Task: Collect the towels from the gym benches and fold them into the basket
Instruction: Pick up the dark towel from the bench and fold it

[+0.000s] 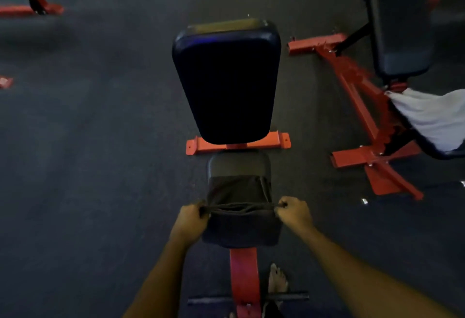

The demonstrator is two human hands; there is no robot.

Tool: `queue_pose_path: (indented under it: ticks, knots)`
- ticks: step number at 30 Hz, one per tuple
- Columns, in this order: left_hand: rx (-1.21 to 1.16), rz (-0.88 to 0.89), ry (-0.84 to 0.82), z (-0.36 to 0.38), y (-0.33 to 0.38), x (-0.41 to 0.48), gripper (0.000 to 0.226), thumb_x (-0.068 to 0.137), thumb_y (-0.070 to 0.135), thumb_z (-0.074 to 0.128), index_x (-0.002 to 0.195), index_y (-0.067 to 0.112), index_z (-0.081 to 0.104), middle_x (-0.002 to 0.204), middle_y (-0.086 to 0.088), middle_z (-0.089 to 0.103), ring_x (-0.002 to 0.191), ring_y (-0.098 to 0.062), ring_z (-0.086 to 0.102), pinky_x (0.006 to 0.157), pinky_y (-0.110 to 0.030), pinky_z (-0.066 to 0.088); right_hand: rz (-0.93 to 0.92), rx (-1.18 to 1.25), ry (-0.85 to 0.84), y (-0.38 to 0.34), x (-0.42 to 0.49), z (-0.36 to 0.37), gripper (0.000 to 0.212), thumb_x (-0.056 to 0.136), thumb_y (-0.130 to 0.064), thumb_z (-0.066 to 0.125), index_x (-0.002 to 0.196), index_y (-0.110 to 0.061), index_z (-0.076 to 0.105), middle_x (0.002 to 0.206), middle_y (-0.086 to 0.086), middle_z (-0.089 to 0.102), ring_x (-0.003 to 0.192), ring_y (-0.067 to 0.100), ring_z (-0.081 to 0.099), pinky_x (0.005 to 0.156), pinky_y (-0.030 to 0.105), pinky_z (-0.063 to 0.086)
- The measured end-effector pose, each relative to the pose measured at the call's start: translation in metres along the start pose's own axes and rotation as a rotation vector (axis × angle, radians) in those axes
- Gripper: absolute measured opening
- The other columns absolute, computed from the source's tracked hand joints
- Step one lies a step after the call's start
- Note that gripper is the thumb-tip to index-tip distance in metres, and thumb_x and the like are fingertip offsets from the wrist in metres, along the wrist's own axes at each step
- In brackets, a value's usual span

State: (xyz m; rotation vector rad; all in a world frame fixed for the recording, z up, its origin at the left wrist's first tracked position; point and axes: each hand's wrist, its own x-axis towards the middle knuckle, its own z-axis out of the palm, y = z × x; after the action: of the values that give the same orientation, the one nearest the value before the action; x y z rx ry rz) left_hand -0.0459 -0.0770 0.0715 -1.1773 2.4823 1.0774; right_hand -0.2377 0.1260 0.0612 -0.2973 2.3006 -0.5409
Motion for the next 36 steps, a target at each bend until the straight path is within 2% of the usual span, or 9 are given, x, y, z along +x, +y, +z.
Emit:
queue_pose_path:
  ticks: [4, 7, 9, 11, 14, 18, 22, 29, 36]
  knots:
    - [-0.002, -0.031, 0.065, 0.006, 0.002, 0.061, 0.011, 0.09, 0.013, 0.058, 0.08, 0.015, 0.058, 0.069, 0.002, 0.06, 0.063, -0.009, 0.057, 0.055, -0.026, 0.044, -0.061, 0.071, -0.014, -0.011, 0.057, 0.004, 0.012, 0.085, -0.018, 0.065, 0.094, -0.013, 0.071, 0.097, 0.011, 0.072, 0.095, 0.029, 0.066, 0.069, 0.026, 0.042]
    - [0.201, -0.128, 0.097, 0.021, 0.0, 0.104, 0.007, 0.093, 0.024, 0.054, 0.095, 0.019, 0.059, 0.091, -0.005, 0.063, 0.096, -0.026, 0.058, 0.08, -0.04, 0.047, -0.091, 0.122, -0.046, -0.015, 0.094, 0.012, 0.019, 0.085, -0.015, 0.069, 0.104, -0.015, 0.07, 0.103, 0.008, 0.071, 0.098, 0.025, 0.066, 0.072, 0.02, 0.039]
    - [0.226, -0.242, 0.069, 0.038, -0.008, 0.125, 0.027, 0.092, 0.029, 0.057, 0.116, 0.017, 0.055, 0.117, -0.011, 0.059, 0.116, -0.032, 0.048, 0.095, -0.053, 0.041, -0.072, 0.135, -0.038, -0.01, 0.115, 0.026, 0.035, 0.081, -0.017, 0.073, 0.115, -0.015, 0.066, 0.113, 0.011, 0.066, 0.104, 0.028, 0.063, 0.078, 0.023, 0.043]
    - [-0.026, -0.37, 0.031, 0.055, -0.013, 0.134, 0.068, 0.089, 0.029, 0.064, 0.145, 0.014, 0.029, 0.144, -0.016, 0.04, 0.131, -0.039, 0.04, 0.103, -0.061, 0.037, 0.004, 0.147, -0.042, -0.003, 0.127, 0.043, 0.062, 0.075, -0.023, 0.079, 0.131, -0.013, 0.055, 0.128, 0.012, 0.056, 0.116, 0.031, 0.057, 0.091, 0.033, 0.048]
    - [-0.255, -0.511, -0.032, 0.08, -0.025, 0.136, 0.101, 0.088, 0.031, 0.066, 0.153, 0.014, -0.01, 0.157, -0.021, 0.021, 0.138, -0.044, 0.032, 0.11, -0.057, 0.034, 0.133, 0.227, -0.122, 0.005, 0.134, 0.067, 0.086, 0.071, -0.034, 0.083, 0.141, -0.01, 0.04, 0.142, 0.013, 0.047, 0.128, 0.032, 0.05, 0.105, 0.044, 0.045]
    - [-0.183, -0.538, -0.081, 0.099, -0.037, 0.125, 0.083, 0.09, 0.031, 0.064, 0.148, 0.0, 0.013, 0.149, -0.026, 0.031, 0.131, -0.045, 0.04, 0.105, -0.054, 0.039, 0.171, 0.233, -0.095, 0.007, 0.135, 0.083, 0.091, 0.073, -0.037, 0.082, 0.144, -0.005, 0.035, 0.146, 0.015, 0.042, 0.133, 0.035, 0.044, 0.11, 0.045, 0.04]
    - [-0.159, -0.462, -0.084, 0.087, -0.028, 0.117, 0.052, 0.097, 0.023, 0.053, 0.137, -0.002, 0.032, 0.134, -0.027, 0.051, 0.119, -0.043, 0.052, 0.09, -0.043, 0.045, 0.175, 0.313, -0.177, 0.001, 0.129, 0.08, 0.063, 0.085, -0.023, 0.072, 0.139, -0.005, 0.045, 0.138, 0.014, 0.055, 0.126, 0.032, 0.054, 0.101, 0.033, 0.044]
    - [-0.195, -0.23, 0.006, 0.027, 0.022, 0.079, 0.043, 0.097, 0.024, 0.054, 0.132, 0.002, 0.04, 0.13, -0.022, 0.057, 0.116, -0.04, 0.056, 0.089, -0.038, 0.044, 0.136, 0.445, -0.076, -0.028, 0.072, 0.038, 0.036, 0.089, -0.015, 0.063, 0.124, -0.009, 0.06, 0.121, 0.015, 0.066, 0.111, 0.034, 0.061, 0.082, 0.032, 0.044]
    - [-0.199, 0.021, 0.038, -0.023, 0.078, 0.005, 0.04, 0.097, 0.023, 0.054, 0.13, 0.004, 0.043, 0.129, -0.018, 0.058, 0.115, -0.034, 0.057, 0.091, -0.037, 0.046, 0.066, 0.542, 0.144, -0.029, -0.027, -0.017, 0.046, 0.087, -0.017, 0.065, 0.131, -0.007, 0.056, 0.124, 0.019, 0.064, 0.115, 0.037, 0.058, 0.095, 0.037, 0.046]
